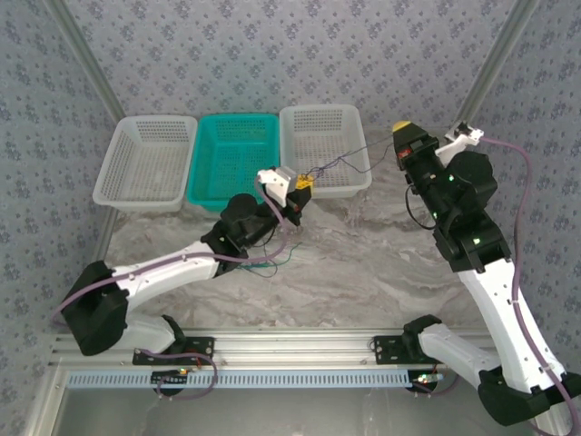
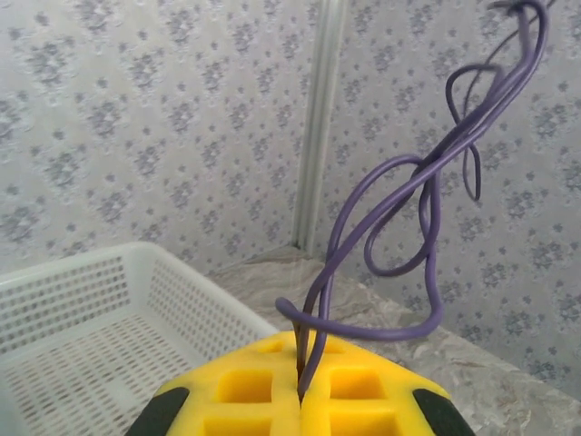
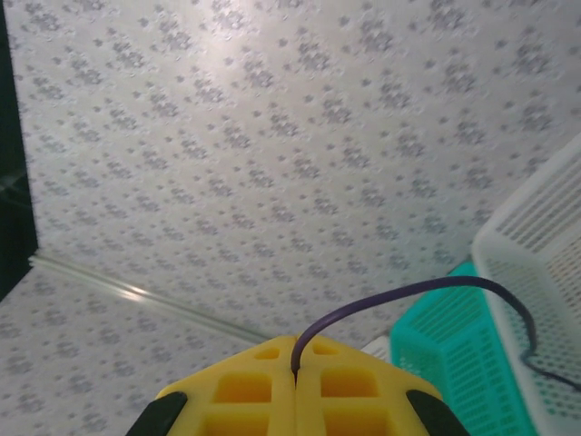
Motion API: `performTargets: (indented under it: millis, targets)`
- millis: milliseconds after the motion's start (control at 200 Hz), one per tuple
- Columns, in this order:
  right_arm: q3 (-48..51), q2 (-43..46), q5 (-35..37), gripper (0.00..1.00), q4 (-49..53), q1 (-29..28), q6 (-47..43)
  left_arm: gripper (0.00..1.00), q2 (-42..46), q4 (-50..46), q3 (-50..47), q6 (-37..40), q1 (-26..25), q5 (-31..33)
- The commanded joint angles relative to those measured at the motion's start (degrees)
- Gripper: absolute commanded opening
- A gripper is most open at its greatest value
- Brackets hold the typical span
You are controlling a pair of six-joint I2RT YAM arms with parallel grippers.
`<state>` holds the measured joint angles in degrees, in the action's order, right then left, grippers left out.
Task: Untangle the cables
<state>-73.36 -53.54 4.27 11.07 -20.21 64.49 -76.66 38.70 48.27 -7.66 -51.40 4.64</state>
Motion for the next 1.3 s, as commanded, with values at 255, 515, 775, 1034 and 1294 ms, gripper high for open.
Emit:
performTargets:
  millis: [255, 515, 775, 1034, 1294]
  targets:
    - [-3.0, 3.2, 4.8, 0.00, 8.2, 7.4, -8.6, 0.00, 18.1, -11.9, -13.9, -2.4, 2.6, 7.1]
    - [-3.4, 3.5, 6.5, 0.00, 10.8, 13.5, -10.4, 0.00, 28.4, -22.3, -19.6, -2.5, 4.8, 8.7]
    - [-1.0, 1.7, -0.4, 0.00, 10.0, 14.0, -8.4, 0.00, 30.0, -25.1, -22.3, -5.7, 4.8, 6.8]
    - [-3.7, 3.6, 4.7, 0.00, 16.1, 19.7, -10.9, 0.01, 35.8, -31.8, -26.1, -6.9, 6.4, 14.5]
    - [-1.6, -0.2, -11.9, 0.00, 6.3, 19.4, -7.4, 0.04, 34.5, -30.5, -25.4, -5.2, 7.3, 5.4]
